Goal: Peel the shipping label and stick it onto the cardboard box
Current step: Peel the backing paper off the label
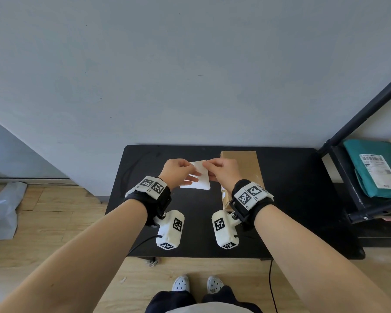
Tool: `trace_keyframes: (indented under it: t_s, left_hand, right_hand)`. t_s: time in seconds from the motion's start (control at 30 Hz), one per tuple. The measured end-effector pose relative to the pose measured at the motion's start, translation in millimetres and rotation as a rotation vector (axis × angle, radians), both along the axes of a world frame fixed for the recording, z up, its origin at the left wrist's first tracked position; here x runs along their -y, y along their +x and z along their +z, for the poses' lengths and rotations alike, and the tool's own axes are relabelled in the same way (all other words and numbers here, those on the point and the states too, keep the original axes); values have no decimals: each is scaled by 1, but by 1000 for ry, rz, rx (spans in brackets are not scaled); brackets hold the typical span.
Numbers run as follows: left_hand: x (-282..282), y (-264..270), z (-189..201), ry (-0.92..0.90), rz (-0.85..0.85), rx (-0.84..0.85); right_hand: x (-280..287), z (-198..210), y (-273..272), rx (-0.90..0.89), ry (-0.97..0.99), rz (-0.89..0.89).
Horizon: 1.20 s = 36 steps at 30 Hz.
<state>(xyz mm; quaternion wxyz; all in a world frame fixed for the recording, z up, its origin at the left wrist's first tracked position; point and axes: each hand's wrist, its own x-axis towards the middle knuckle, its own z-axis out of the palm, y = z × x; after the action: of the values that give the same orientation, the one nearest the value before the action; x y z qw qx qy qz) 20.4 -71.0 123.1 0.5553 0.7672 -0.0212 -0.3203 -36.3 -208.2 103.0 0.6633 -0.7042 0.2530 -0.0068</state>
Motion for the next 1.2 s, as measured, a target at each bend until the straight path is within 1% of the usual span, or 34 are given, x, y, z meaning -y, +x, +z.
trace_keyframes:
  t_s: [0.13,0.2,0.3,0.47,0.67,0.83,1.0,1.1,1.2]
  left_hand:
    - [-1,1,-2,-12,49,-44]
    - [-3,3,-5,-11,84,-41]
    - [-9,7,-9,0,152,26]
    - [-20,15,-19,15,245,110]
    - [-38,21,-36,-1,232,93]
    - [-49,24,-55,44,246,88]
    - [-57,27,-75,137,277,58]
    - [-59,28,-88,183,287,12]
    - [-58,29,-100,213,270,-16]
  right_hand:
    - [-2,-2,2,9,12,-18]
    - [0,-3,4,9,-2,-71]
    - [8,-3,5,-2,-14,-171]
    - [23,-6,1,-42,-45,-234]
    - [47,-10,-1,-69,-129,-303]
    - [61,-5,1,-27,-75,-448]
    - [69,1,1,5,-68,-483]
    - [79,5,0,37,-69,-520]
    - [82,8,-3,47,-72,-503]
